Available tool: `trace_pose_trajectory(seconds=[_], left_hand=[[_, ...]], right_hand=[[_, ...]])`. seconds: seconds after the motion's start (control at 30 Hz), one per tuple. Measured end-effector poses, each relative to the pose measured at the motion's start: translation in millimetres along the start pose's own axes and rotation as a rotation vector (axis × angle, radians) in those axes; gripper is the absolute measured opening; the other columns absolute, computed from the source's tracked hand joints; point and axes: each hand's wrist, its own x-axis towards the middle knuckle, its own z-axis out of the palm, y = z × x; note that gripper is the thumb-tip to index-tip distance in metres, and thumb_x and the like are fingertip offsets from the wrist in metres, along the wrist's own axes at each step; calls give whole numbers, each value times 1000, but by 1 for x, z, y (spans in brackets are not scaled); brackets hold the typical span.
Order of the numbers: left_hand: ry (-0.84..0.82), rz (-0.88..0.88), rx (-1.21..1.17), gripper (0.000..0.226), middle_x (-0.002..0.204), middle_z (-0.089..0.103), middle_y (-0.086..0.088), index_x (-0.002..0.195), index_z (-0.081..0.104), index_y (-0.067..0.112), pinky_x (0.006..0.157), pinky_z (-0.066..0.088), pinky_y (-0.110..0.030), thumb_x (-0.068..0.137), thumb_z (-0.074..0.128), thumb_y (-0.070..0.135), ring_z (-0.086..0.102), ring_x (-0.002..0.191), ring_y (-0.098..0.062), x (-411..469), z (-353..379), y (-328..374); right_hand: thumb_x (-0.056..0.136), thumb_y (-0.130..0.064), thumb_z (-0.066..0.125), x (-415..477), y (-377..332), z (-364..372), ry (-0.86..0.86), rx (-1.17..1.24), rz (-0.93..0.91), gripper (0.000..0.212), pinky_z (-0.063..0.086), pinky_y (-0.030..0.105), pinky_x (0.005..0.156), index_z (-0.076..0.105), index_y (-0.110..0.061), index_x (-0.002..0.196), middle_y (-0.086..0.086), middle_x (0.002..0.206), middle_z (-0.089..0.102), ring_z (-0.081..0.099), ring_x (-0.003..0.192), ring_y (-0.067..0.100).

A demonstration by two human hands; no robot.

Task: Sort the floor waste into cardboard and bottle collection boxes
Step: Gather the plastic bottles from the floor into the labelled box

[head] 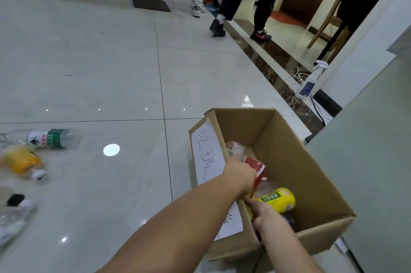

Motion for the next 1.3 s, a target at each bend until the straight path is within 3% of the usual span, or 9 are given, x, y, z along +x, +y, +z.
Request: trace_pose_trajectory(seconds=[0.07, 0.2, 0.33, 0.4, 0.5, 0.63, 0.8, 1.03, 1.3], left_hand=[[149, 33, -56, 31, 127, 60, -9, 120, 62, 16, 115, 18, -41, 91, 53, 19, 47, 126, -26, -2, 4, -5], [333, 28, -130, 47, 160, 17, -10, 147, 34, 20, 120, 6, -40, 104, 31, 35, 11, 148, -25, -24, 7, -43], [242, -149, -25, 53, 162, 6, -9, 153, 18, 21, 121, 5, -41, 104, 28, 38, 6, 149, -26, -67, 15, -120], [139, -303, 0, 55, 161, 6, -10, 153, 18, 18, 121, 5, -41, 103, 31, 38, 6, 149, -27, -97, 26, -164], [13, -509, -23, 59, 160, 9, -13, 152, 17, 13, 119, 9, -43, 102, 35, 39, 9, 148, -29, -149, 51, -219], [-153, -679, -66, 64, 161, 5, -12, 154, 11, 15, 118, 11, -45, 101, 38, 39, 6, 149, -29, -232, 93, -271], [-288, -985, -289, 84, 161, -5, -12, 154, 3, 17, 118, 12, -48, 93, 52, 46, -1, 148, -33, -345, 160, -298], [-504, -1237, -507, 108, 160, -17, -13, 154, -7, 20, 114, 10, -62, 82, 69, 46, -8, 147, -40, -429, 217, -296], [-613, -1160, -533, 116, 158, -20, -15, 154, -8, 20, 109, 25, -65, 77, 74, 48, 2, 147, -39, -428, 247, -282]], right_hand=[[99, -18, 47, -1, -4, 2, 40, 3, -11, 35, 44, 30, 32, 51, 5, 73, 22, 67, 66, 56, 52, 32], [101, -19, 42, -8, -31, 12, 109, -123, -74, 37, 46, 30, 49, 49, -2, 70, 15, 51, 59, 52, 52, 28], [101, -8, 33, -27, -82, 35, 201, -219, -301, 29, 45, 36, 77, 43, -3, 74, 14, 87, 49, 46, 67, 23], [97, -20, 40, -40, -100, 61, 362, -288, -433, 30, 41, 41, 104, 53, 3, 111, 20, 116, 54, 55, 104, 33], [93, -28, 48, -69, -108, 135, 648, -460, -717, 45, 35, 43, 104, 47, -4, 131, 17, 138, 41, 35, 128, 35], [87, -31, 45, -70, -61, 247, 185, -719, -1011, 23, 45, 38, 82, 55, -12, 97, 12, 104, 56, 49, 102, 32], [93, -30, 53, -45, 33, 335, -213, -1109, -891, 44, 41, 35, 97, 48, -7, 129, 10, 130, 53, 46, 124, 28], [91, -31, 57, -23, 118, 412, -489, -1621, -868, 56, 38, 36, 104, 39, -9, 139, 13, 138, 43, 39, 130, 29], [85, -9, 57, -3, 165, 460, -577, -2195, -1535, 73, 38, 38, 98, 22, -22, 148, 8, 150, 23, 25, 137, 28]])
